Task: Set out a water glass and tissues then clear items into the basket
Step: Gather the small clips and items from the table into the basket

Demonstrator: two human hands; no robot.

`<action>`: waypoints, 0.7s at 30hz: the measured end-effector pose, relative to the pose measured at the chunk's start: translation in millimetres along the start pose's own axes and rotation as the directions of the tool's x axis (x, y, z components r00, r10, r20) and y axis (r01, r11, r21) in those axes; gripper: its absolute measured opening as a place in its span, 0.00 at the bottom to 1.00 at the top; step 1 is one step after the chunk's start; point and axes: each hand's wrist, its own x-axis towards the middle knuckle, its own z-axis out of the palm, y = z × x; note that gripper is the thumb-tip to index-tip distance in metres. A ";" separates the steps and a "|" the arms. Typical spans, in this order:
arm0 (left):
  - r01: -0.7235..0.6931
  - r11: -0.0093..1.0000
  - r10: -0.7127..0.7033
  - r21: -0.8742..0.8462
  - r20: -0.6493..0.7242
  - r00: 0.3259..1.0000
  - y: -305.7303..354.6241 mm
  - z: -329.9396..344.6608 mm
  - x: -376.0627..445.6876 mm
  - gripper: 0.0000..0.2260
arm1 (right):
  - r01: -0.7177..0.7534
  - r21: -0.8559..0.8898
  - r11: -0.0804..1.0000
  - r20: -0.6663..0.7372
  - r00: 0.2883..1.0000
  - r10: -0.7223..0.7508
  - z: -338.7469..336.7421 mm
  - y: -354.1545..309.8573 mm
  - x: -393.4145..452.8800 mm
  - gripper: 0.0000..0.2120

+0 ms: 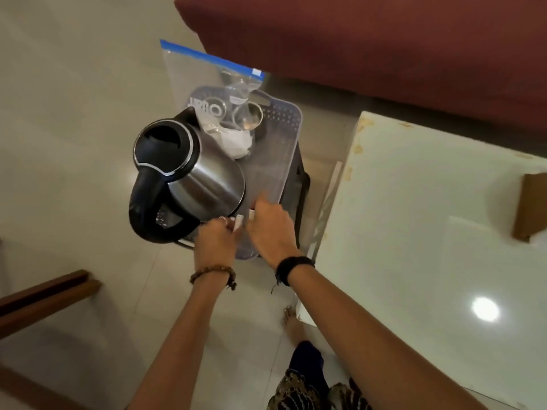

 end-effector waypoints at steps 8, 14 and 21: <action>-0.033 0.993 0.014 0.117 0.159 0.987 -6.7 30.8 21.1 0.09 | -0.027 -0.420 0.907 0.125 0.988 0.087 21.6 0.3 30.4 0.09; -0.019 0.991 -0.004 0.132 0.170 0.985 -6.9 31.8 19.1 0.10 | -0.002 -0.346 0.938 0.116 0.992 0.045 14.8 2.2 26.7 0.07; -0.333 0.936 0.319 -0.113 -0.127 0.939 46.5 23.8 -33.1 0.05 | -0.043 -0.036 0.998 -0.170 0.985 0.036 -44.5 50.7 -14.2 0.07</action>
